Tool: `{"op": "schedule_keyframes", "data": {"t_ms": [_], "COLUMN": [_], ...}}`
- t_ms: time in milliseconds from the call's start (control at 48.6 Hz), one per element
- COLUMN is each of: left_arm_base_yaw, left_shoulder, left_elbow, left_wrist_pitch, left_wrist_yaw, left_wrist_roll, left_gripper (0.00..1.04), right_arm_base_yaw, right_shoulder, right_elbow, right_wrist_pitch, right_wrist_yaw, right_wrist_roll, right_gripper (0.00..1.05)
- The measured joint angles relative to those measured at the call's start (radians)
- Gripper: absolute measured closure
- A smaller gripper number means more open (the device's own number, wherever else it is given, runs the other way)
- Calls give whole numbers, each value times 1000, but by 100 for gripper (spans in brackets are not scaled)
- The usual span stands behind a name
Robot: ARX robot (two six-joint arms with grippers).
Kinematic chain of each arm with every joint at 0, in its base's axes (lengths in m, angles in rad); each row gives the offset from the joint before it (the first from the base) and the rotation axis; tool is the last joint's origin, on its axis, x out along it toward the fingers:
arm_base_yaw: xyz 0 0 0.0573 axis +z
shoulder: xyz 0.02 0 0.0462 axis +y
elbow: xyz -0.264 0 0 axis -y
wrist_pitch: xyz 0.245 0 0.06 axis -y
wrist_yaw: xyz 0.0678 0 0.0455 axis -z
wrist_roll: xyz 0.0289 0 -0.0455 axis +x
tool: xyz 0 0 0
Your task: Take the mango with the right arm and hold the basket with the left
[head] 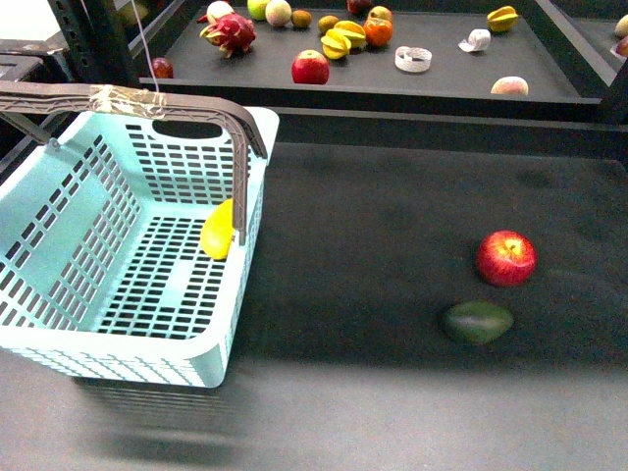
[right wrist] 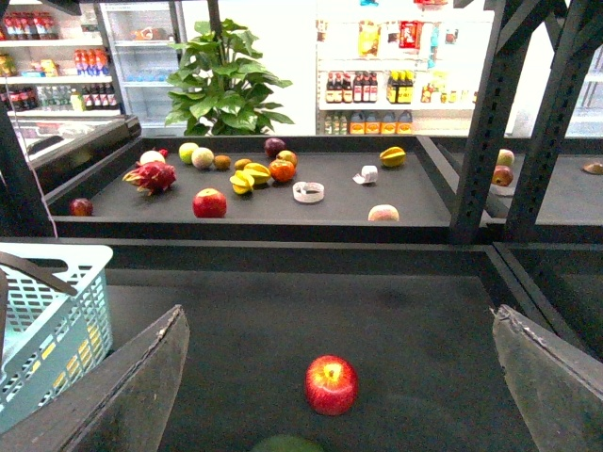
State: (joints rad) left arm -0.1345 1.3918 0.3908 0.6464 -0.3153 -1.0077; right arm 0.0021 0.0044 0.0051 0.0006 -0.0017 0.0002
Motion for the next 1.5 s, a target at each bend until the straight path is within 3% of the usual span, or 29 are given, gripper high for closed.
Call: {"op": "schedule_keyframes", "data": {"t_ms": [41,123,185,308,370,411,514,1501], "left_arm_base_yaw": [5,29,40,58,69,105,132,132], "left_shoulder": [8,40,14,-88,-133,-177,-286,-1030], "left_elbow": [-8,-92,-150,-205,-235,-259,-300,-372], "left_wrist_pitch": [26,311,463,470,446,419,355,-282], "left_wrist_yaw": [27,183,226,242,251,308,310,315], "left_wrist_roll": [35,315,558,858,914,949,980,998], "left_gripper": [8,22,34,56,67,78,101,101], "right_arm_base_yaw": [0,0,0,0,0,0,0,0], "right_shoulder": [0,0,0,0,0,0,0,0], "right_elbow": [0,0,0,0,0,0,0,0], "right_wrist_pitch": [0,0,0,0,0,0,0,0], "right_wrist_yaw": [0,0,0,0,0,0,0,0], "right_wrist_roll": [0,0,0,0,0,0,0,0], "right_gripper": [8,8,8,8,8,8,8,8]}}
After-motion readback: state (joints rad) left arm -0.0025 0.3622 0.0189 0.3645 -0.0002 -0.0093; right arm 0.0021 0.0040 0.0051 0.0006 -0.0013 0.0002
